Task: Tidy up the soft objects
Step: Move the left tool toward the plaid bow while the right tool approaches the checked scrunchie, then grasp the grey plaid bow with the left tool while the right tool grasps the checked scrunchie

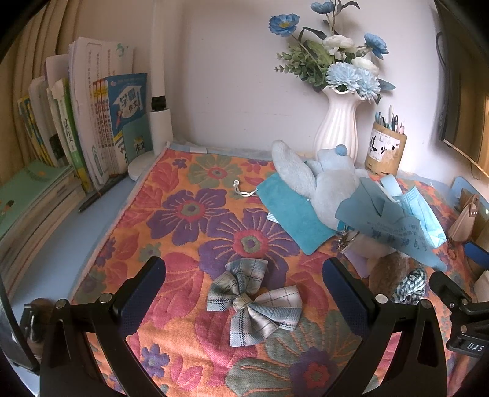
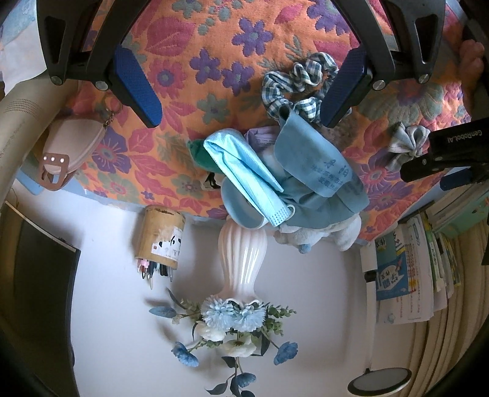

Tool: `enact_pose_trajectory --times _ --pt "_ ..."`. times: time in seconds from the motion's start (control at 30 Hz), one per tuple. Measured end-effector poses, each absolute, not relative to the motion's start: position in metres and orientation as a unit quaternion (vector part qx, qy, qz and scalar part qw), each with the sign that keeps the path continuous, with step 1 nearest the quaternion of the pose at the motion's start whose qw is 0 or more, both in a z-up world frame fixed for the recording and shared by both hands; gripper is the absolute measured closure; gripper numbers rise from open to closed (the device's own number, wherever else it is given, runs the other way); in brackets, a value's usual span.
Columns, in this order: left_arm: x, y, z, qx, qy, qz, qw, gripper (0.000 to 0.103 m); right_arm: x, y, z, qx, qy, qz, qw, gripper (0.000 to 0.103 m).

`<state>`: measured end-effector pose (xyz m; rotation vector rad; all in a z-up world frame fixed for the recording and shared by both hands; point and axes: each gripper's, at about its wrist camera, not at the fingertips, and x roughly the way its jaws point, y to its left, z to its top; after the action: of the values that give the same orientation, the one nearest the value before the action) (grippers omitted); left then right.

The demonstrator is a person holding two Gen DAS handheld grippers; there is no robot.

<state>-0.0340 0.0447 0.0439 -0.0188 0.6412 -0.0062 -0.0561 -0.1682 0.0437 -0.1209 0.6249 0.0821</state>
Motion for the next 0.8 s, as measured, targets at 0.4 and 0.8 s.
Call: enact_pose_trajectory --times 0.4,0.8 --pt "-0.034 0.048 0.045 -0.025 0.327 -0.019 0.944 0.001 -0.057 -0.171 0.045 -0.053 0.306 0.045 0.949 0.0" --pt "-0.017 0.032 0.028 0.001 0.425 -0.075 0.902 0.004 -0.065 -0.193 0.031 0.041 0.416 0.152 0.895 0.0"
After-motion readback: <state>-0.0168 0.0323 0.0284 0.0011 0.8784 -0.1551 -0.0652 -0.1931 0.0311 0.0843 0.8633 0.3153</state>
